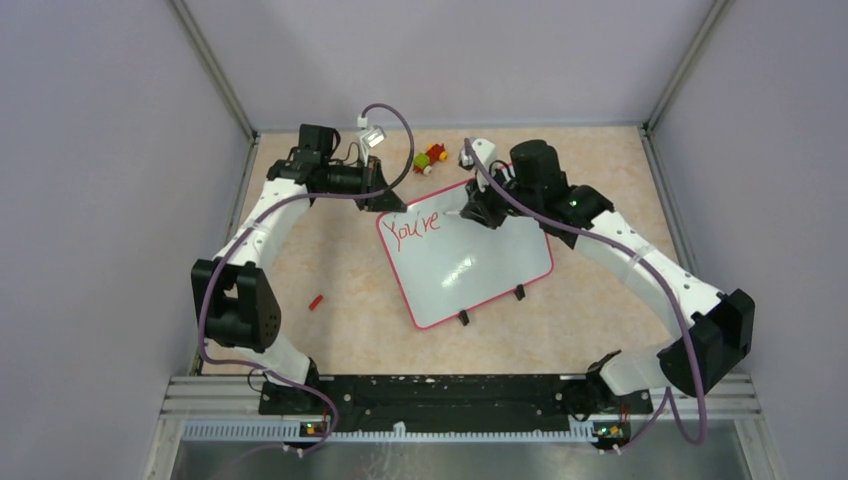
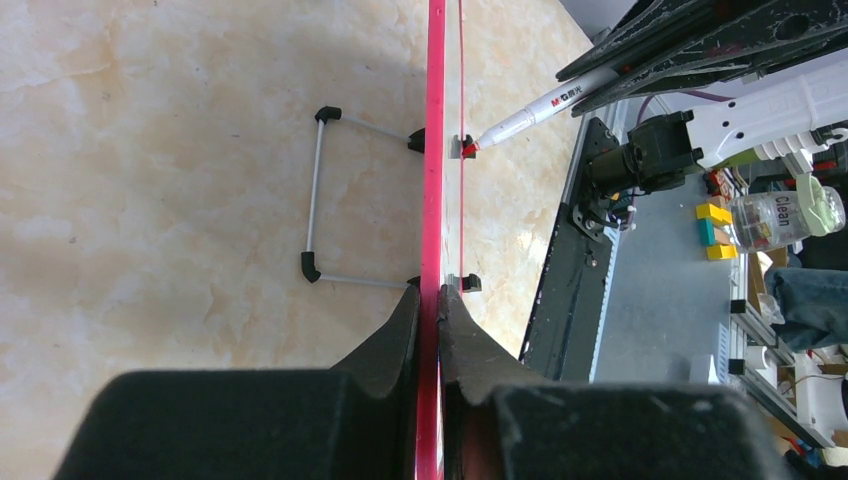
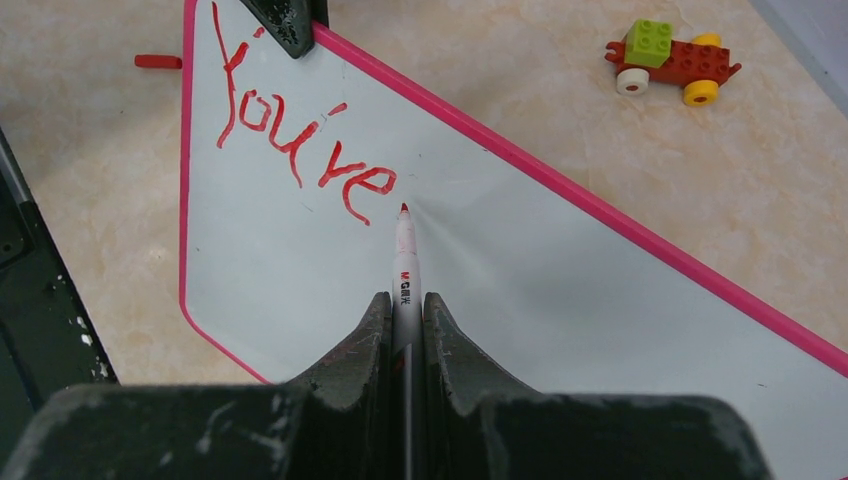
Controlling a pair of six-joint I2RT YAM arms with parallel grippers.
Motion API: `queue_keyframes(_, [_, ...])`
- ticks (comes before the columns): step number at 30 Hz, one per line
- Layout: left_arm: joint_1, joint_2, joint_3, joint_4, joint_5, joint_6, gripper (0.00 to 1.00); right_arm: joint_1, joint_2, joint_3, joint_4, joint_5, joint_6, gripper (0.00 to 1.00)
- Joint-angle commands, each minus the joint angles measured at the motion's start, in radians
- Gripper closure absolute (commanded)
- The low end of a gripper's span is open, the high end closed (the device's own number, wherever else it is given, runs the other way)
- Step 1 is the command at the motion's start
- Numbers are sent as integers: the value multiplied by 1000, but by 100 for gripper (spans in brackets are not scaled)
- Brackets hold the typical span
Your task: Write a sentence on the whiteboard
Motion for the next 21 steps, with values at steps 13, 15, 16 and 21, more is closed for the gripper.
queue_keyframes(13, [-11,-2,20,5,4,13,100,-5,21,0,59,80,-16,100])
queue_keyframes(15, [-12,-1,21,5,3,12,100,-7,12,-4,57,96,-22,100])
queue_keyframes(16, [-12,-1,22,5,3,12,100,-9,10,-4,54,102,-23,100])
queue_keyframes(21, [-11,1,22,5,4,14,100,-21,4,-2,39,117,-33,100])
